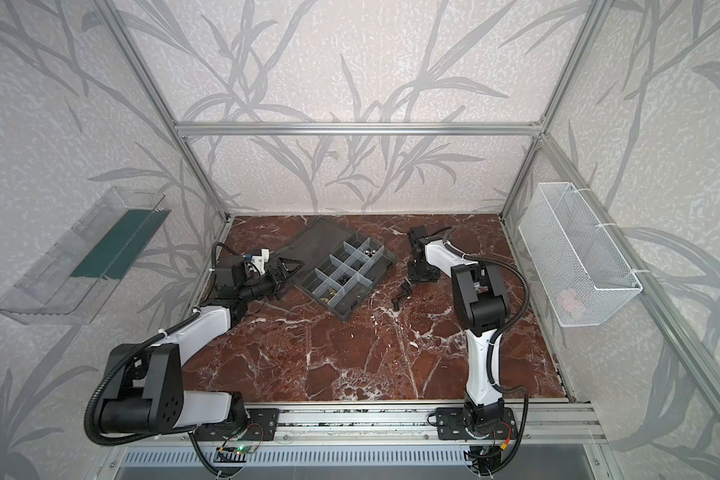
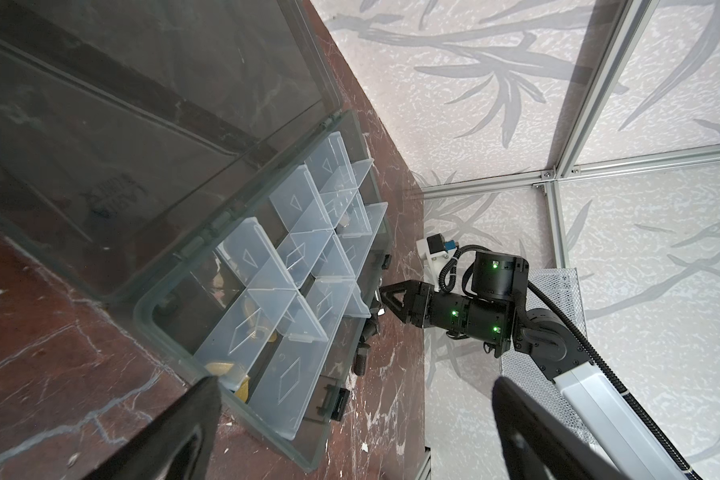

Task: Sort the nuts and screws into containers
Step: 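Lower the right gripper and close it on the last silver hex nut, then carry the silver hex nut with the right gripper over the compartment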

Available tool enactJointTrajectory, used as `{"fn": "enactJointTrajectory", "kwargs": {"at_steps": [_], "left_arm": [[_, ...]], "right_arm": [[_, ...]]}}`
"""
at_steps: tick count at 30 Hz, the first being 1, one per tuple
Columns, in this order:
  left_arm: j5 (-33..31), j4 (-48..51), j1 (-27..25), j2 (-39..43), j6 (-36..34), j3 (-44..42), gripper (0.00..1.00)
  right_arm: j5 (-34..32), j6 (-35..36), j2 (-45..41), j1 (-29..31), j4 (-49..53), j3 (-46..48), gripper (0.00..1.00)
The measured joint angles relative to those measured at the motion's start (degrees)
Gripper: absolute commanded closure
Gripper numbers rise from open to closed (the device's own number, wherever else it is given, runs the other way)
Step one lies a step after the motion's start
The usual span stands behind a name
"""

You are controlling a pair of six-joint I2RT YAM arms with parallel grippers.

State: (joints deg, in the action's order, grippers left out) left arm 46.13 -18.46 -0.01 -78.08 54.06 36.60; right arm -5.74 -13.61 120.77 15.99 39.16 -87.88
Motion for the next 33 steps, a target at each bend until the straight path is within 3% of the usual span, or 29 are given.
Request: {"fn": "enactJointTrajectory", "kwargs": {"at_steps": [33], "left_arm": [[0.0, -0.2, 0.0, -0.2, 0.0, 0.0, 0.01]], "right_arm": [[5.5, 0.5, 5.0, 1.5, -2.0, -6.9, 0.52]]}}
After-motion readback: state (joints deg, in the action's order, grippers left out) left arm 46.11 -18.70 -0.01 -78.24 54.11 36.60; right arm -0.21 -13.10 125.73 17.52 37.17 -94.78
